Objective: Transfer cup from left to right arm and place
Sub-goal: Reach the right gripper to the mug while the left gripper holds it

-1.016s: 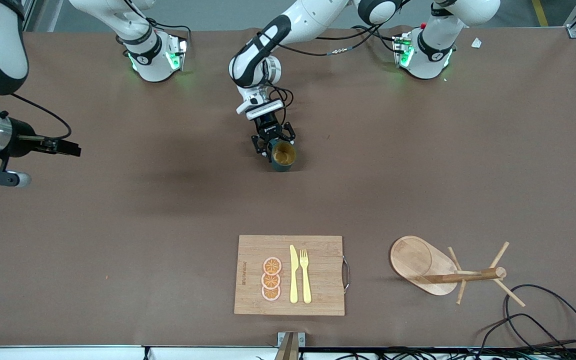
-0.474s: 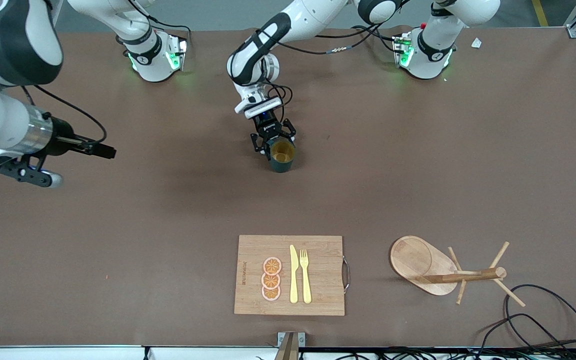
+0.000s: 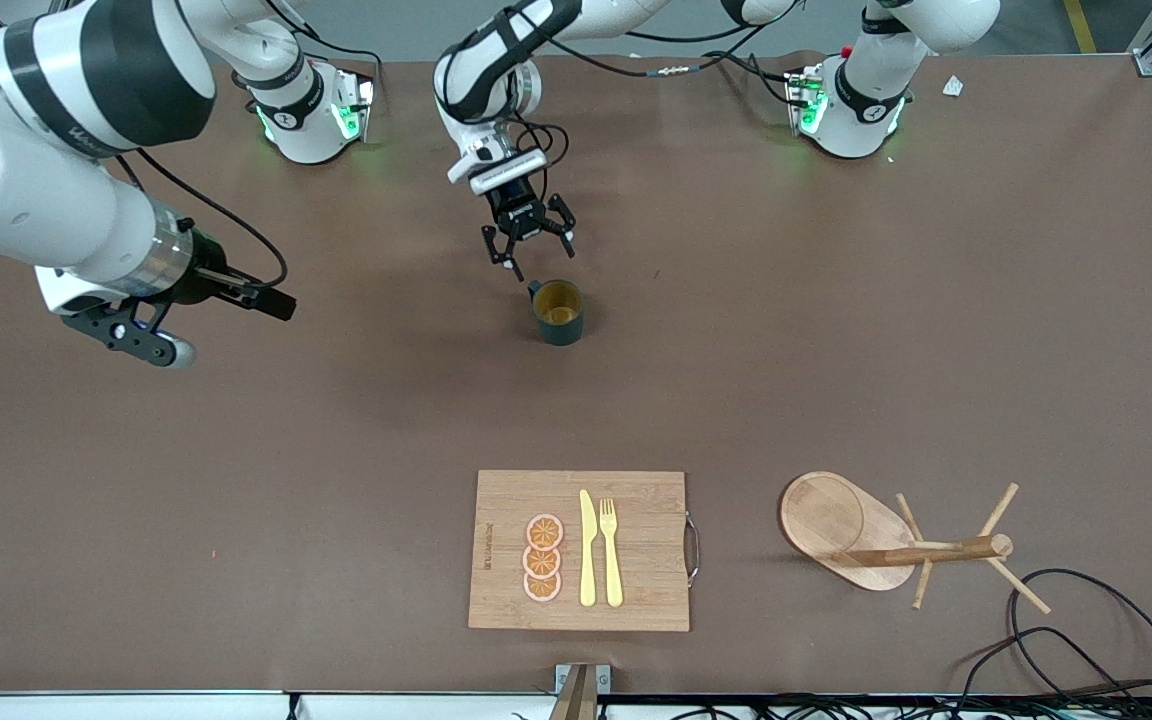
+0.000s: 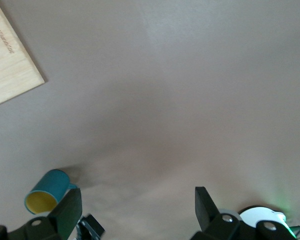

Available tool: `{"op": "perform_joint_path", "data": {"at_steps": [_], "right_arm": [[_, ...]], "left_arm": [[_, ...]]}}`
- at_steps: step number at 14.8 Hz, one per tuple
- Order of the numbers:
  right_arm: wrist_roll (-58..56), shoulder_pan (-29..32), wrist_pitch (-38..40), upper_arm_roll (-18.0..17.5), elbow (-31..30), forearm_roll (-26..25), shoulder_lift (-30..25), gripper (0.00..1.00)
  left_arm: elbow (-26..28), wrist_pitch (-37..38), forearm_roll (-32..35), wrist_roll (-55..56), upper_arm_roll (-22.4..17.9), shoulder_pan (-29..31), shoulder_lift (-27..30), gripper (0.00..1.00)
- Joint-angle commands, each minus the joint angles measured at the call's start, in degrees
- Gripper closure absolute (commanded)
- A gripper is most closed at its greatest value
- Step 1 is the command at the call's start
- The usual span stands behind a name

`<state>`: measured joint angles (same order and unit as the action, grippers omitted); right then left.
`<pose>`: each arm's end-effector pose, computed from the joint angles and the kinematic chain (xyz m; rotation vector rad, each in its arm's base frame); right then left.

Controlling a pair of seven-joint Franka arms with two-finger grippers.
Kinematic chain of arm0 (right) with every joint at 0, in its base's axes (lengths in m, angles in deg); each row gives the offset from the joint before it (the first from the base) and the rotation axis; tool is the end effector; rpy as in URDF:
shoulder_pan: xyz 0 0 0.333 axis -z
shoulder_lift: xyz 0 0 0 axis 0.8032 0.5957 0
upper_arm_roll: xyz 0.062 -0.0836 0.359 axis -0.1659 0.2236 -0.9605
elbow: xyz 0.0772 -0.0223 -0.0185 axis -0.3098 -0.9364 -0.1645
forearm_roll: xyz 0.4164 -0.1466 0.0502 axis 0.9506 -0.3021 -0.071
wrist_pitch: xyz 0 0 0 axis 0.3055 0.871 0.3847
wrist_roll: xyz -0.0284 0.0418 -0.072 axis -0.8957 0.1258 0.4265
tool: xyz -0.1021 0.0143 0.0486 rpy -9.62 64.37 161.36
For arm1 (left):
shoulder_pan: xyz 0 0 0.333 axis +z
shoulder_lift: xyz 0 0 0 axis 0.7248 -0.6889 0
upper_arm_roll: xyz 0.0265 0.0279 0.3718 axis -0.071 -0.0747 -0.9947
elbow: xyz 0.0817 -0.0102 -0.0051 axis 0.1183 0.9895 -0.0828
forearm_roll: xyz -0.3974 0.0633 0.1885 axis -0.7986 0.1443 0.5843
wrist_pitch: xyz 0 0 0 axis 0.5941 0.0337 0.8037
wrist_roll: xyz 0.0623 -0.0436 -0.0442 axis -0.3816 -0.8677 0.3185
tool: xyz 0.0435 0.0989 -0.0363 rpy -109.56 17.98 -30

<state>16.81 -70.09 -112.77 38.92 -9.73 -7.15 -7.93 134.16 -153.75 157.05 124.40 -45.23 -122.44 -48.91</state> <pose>0.6253 0.1698 0.5789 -3.0416 0.6437 0.2934 0.2161 -0.7412 0.1622 -2.2831 -0.5882 -1.6502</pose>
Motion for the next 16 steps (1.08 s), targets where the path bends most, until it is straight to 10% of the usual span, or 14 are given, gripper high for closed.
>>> {"op": "perform_joint_path", "data": {"at_steps": [1, 10, 16], "right_arm": [[1.8, -1.3, -1.7, 0.4, 0.2, 1.6, 0.1, 0.00], [-0.2, -11.6, -24.0, 0.3, -9.3, 2.8, 5.7, 0.00], [-5.9, -13.8, -29.8, 0.3, -9.4, 2.8, 11.3, 0.00]], "left_arm": [[0.9, 1.3, -2.0, -0.9, 0.1, 0.3, 4.3, 0.00], [1.8, 0.5, -11.2, -14.9, 0.3, 14.8, 17.2, 0.00], [16.3, -8.7, -24.0, -34.7, 1.0, 26.2, 38.1, 0.00]]}}
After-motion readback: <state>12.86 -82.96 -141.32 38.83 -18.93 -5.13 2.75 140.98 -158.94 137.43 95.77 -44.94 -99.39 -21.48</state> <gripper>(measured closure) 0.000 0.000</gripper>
